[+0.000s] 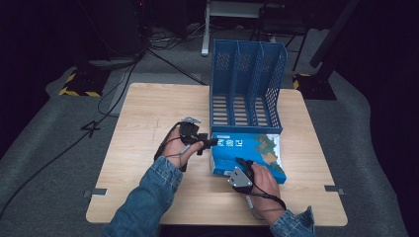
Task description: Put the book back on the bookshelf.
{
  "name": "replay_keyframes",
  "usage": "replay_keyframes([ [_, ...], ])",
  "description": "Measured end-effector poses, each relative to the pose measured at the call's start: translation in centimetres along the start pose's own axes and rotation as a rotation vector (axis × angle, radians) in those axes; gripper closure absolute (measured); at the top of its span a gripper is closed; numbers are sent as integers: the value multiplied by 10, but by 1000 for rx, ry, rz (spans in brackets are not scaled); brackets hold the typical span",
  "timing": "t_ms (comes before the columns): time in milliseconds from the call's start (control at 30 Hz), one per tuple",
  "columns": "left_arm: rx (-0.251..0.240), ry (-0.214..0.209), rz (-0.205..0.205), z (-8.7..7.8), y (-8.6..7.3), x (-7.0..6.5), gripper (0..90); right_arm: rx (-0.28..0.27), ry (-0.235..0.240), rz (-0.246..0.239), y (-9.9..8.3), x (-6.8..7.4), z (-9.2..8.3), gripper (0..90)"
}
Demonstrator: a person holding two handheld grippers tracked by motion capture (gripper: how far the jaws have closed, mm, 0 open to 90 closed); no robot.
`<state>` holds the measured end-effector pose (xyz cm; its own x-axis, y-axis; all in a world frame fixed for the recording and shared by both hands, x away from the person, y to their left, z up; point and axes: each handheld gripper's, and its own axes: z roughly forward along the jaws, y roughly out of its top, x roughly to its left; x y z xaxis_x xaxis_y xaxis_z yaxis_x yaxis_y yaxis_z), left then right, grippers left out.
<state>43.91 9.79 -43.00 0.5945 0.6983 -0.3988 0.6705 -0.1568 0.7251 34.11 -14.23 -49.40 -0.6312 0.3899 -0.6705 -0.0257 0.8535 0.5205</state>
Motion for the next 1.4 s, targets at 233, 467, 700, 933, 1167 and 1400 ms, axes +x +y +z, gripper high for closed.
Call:
replay_keyframes([
  [233,-25,191,32,-17,-15,36,448,-25,43,21,3,-15,-8,589],
  [467,27,312,-4,-29,-38,82,462,-57,115,118,10,-38,-21,606],
  [700,67,374,-26,-28,-52,108,473,-120,168,289,16,-64,-43,617],
  [933,12,379,-4,-31,-56,120,486,-222,224,458,24,-91,-68,621],
  [1167,-6,384,-3,-29,-56,122,480,-309,224,550,26,-111,-81,622],
  [1400,-15,376,-22,-29,-55,124,490,-420,241,641,24,-123,-86,622],
])
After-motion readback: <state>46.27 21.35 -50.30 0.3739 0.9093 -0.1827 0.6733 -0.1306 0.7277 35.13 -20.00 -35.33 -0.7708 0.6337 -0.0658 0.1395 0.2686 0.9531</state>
